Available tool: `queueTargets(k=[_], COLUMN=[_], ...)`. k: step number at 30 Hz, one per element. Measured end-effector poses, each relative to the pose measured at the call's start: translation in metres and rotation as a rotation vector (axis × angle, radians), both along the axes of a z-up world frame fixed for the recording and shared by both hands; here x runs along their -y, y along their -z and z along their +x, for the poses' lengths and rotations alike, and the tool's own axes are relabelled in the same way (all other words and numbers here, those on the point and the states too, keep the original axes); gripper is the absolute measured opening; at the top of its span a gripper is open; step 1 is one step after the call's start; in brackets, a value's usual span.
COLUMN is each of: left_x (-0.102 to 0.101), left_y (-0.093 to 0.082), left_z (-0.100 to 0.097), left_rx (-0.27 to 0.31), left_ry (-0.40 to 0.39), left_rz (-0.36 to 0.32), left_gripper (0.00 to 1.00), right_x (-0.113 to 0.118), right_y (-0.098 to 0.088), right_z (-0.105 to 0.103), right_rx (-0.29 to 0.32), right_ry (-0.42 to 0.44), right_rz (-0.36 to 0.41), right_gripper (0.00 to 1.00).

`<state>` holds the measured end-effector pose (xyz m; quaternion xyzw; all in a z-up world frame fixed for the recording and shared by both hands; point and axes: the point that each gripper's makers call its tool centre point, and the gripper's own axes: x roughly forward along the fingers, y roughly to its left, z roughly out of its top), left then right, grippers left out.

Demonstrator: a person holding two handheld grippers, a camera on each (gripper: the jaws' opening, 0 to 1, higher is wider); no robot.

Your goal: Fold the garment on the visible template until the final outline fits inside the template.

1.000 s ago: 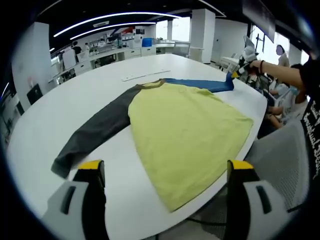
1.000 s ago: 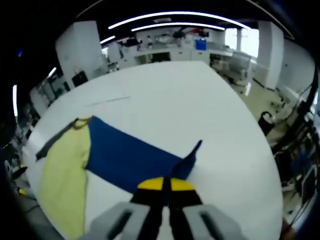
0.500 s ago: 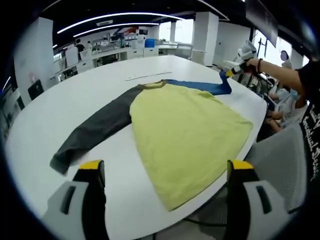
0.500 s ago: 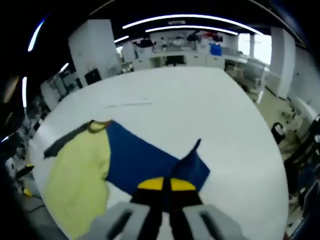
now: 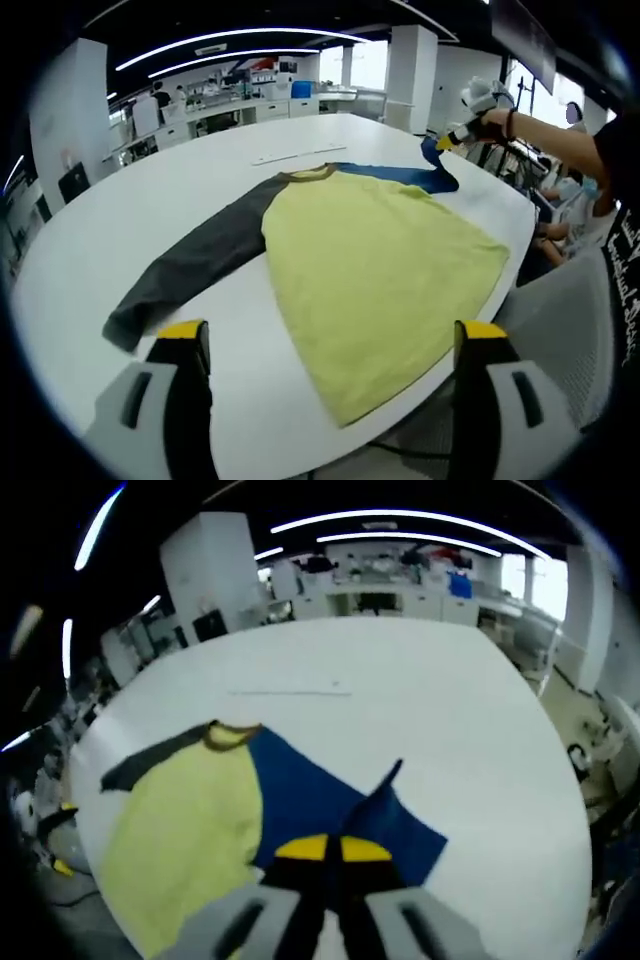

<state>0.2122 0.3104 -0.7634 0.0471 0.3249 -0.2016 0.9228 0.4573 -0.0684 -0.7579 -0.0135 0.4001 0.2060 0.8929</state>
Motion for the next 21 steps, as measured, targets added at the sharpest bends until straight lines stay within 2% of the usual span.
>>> queueTargets(k=[4,6,9,12,21], left_x=[-0.003,-0.008,-0.011,-0.015,-0.009], left_y=[0.000,0.002,0.004,0.007,0.009], left_z=[0.002,0.003,0.004,0.005,0.007], left_rx=[0.006,0.005,0.006,0.006,0.003], left_ry=[-0.009,-0.008,-0.012,-0.016,-0.008], left_rz=[-0.008,-0.006,-0.003,0.017,0.037], left_gripper=[0.99,0.99,0.99,0.98,0.98], right_x=[-0.014,-0.025,-0.031,-0.042,-0.077], right_y=[0.001,-0.002,0.000,-0.004,-0.010], right_z=[0.006,-0.001,0.009,0.007,0.004], right_rx=[-0.010,-0.013,-0.016,-0.014,-0.013], right_ry=[-0.020,-0.028,-0.044,-0.054,-0.094], right_rz=[0.006,0.004,0.011,0.018,0.038], right_gripper=[0.00,0.00,0.00,0.00,0.00])
